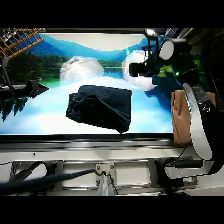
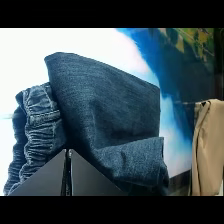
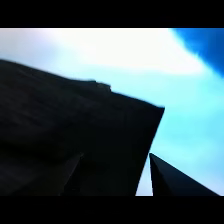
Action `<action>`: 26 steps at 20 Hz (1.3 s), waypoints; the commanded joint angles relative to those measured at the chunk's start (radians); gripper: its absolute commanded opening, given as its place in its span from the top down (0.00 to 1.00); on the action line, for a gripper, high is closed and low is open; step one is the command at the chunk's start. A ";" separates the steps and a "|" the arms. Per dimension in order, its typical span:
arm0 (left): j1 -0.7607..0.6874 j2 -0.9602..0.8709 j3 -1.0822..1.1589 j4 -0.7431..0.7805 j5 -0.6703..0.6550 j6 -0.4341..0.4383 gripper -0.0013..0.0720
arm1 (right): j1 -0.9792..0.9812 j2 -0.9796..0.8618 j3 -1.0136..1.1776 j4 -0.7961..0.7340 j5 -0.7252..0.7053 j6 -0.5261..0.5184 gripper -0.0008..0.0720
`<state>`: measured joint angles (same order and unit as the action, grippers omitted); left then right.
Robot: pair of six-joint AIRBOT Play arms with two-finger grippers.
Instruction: Fold the clothes and pants, and hang the long-sleeved shirts on hangers.
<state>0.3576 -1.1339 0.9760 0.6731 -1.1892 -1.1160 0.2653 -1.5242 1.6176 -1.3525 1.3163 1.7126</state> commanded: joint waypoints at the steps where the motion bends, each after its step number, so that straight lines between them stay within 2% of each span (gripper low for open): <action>1: -0.002 0.001 0.000 0.000 -0.001 -0.008 0.96 | -0.018 0.008 -0.186 0.058 0.005 0.003 0.33; 5: -0.002 0.001 0.000 0.001 -0.004 -0.007 0.96 | -0.096 0.048 -0.325 0.132 -0.016 -0.038 0.33; 10: -0.002 0.001 0.000 0.001 -0.005 -0.007 0.96 | -0.239 0.061 -0.528 0.525 -0.069 -0.236 0.32; 12: -0.002 0.001 0.000 0.001 -0.005 -0.007 0.96 | -0.254 0.061 -0.610 0.583 -0.118 -0.287 0.32; 18: -0.002 0.001 0.000 0.000 -0.008 -0.007 0.96 | -0.252 0.060 -0.794 0.664 -0.247 -0.399 0.32; 22: -0.002 0.001 0.000 0.000 -0.003 -0.007 0.96 | -0.229 0.055 -0.887 0.960 -0.353 -0.549 0.34; 25: -0.002 0.001 0.000 0.000 -0.004 -0.007 0.96 | -0.121 0.022 -0.873 1.057 -0.450 -0.582 0.35; 26: -0.002 0.001 0.000 0.000 -0.005 -0.007 0.96 | -0.079 0.010 -0.863 1.070 -0.480 -0.583 0.43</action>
<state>0.3557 -1.1336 0.9760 0.6735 -1.1934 -1.1229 0.1036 -1.4895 0.7582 -0.4088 0.9379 1.1805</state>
